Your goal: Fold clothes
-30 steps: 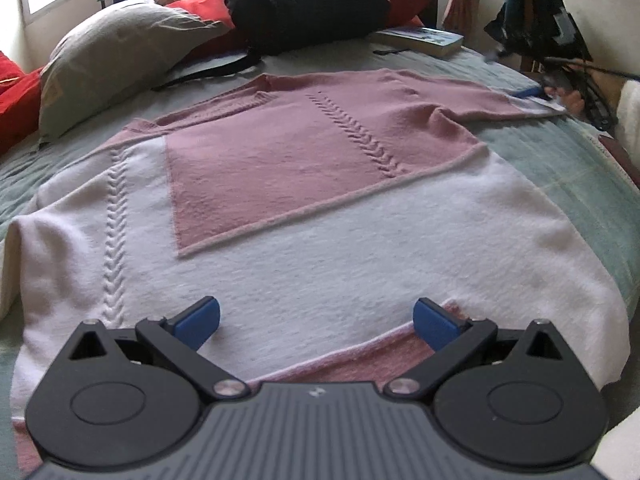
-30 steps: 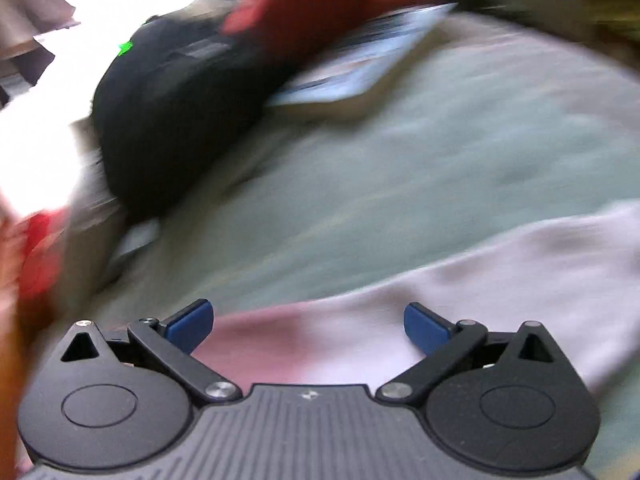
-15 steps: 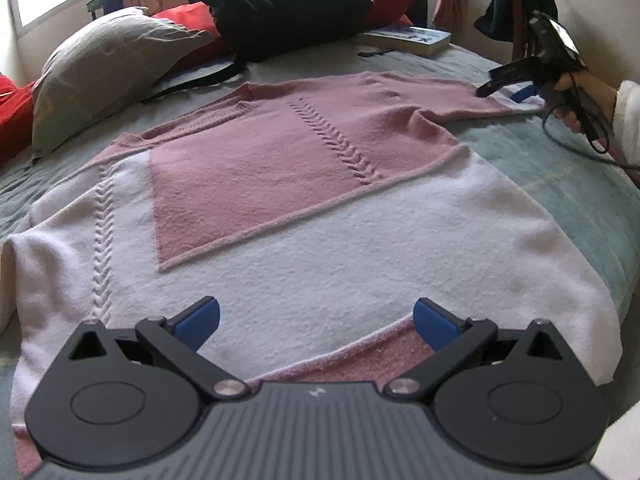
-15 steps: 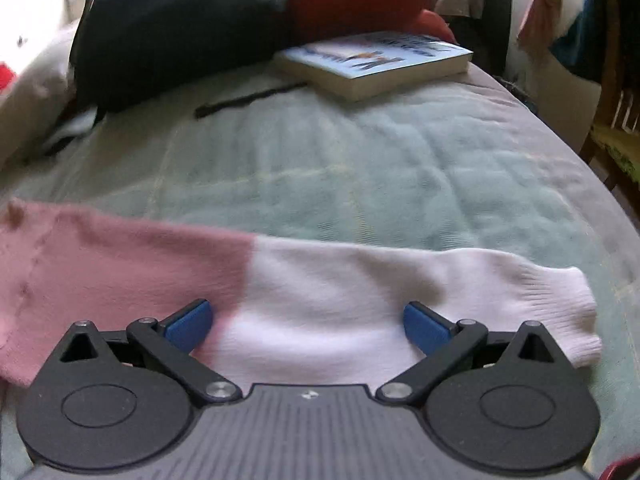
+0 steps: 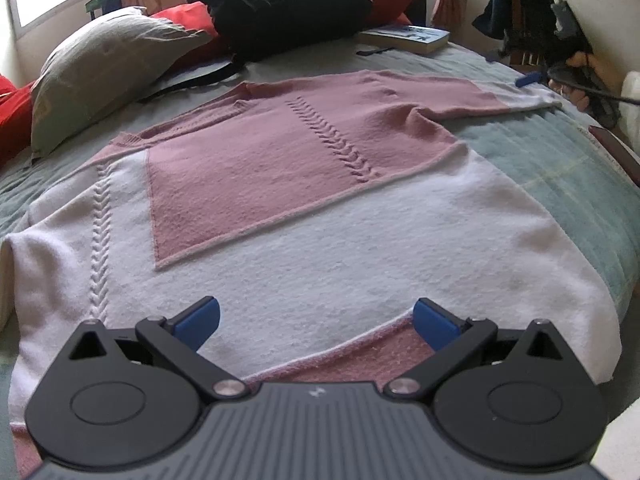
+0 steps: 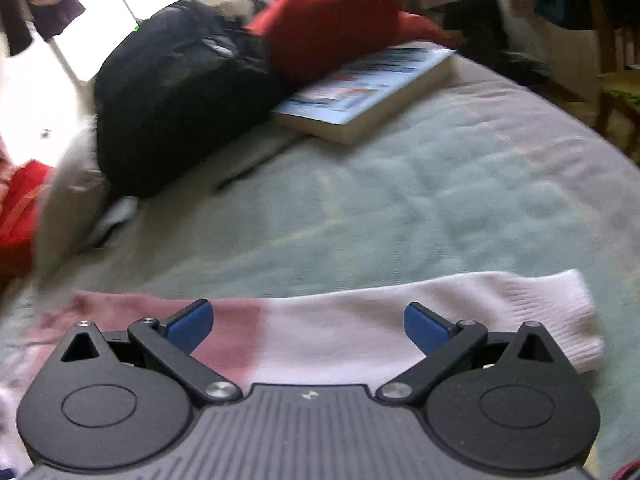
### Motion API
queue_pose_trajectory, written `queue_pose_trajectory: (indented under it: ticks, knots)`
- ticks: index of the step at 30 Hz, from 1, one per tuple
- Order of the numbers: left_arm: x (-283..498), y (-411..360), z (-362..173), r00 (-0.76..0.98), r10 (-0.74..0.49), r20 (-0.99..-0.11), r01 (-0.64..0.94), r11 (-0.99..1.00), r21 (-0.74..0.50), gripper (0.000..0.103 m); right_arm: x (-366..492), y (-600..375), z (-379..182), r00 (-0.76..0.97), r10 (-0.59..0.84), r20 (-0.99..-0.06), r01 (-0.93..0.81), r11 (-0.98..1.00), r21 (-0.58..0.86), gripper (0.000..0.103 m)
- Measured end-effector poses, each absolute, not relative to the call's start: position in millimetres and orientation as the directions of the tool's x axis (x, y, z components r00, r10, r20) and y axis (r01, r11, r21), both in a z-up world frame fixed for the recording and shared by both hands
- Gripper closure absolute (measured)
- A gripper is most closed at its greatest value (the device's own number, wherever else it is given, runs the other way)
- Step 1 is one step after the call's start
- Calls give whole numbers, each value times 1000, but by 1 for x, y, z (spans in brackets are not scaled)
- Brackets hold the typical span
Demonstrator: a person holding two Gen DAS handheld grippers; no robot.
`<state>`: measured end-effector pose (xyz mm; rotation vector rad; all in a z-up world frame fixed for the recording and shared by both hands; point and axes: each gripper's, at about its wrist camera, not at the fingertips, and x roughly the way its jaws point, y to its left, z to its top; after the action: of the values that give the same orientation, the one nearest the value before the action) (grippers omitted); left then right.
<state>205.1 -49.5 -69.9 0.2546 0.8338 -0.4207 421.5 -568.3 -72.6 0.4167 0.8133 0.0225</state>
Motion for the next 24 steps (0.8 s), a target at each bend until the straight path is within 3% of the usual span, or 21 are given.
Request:
queue_pose_trajectory:
  ticks: [3, 6, 9, 13, 18, 24]
  knots:
    - [208, -46, -73, 600, -238, -764, 436, 898, 63, 1, 410, -589, -81, 699, 72, -711, 264, 899, 350, 6]
    - [211, -42, -67, 622, -230, -748, 432, 898, 84, 1, 399, -563, -62, 697, 25, -717, 262, 922, 286, 0]
    - [212, -40, -58, 651, -226, -724, 439, 891, 116, 1, 394, -505, -38, 687, 116, -718, 72, 972, 225, 0]
    - [217, -29, -47, 679, -234, -696, 437, 890, 127, 1, 392, -414, -10, 659, 309, -685, -163, 949, 272, 0]
    - [220, -9, -49, 691, -181, -700, 393, 907, 152, 1, 415, -301, -4, 581, 332, -743, -221, 943, 248, 0]
    - [210, 31, -71, 645, -196, -739, 366, 928, 74, 1, 416, -201, -26, 451, 381, -807, -318, 913, 254, 0]
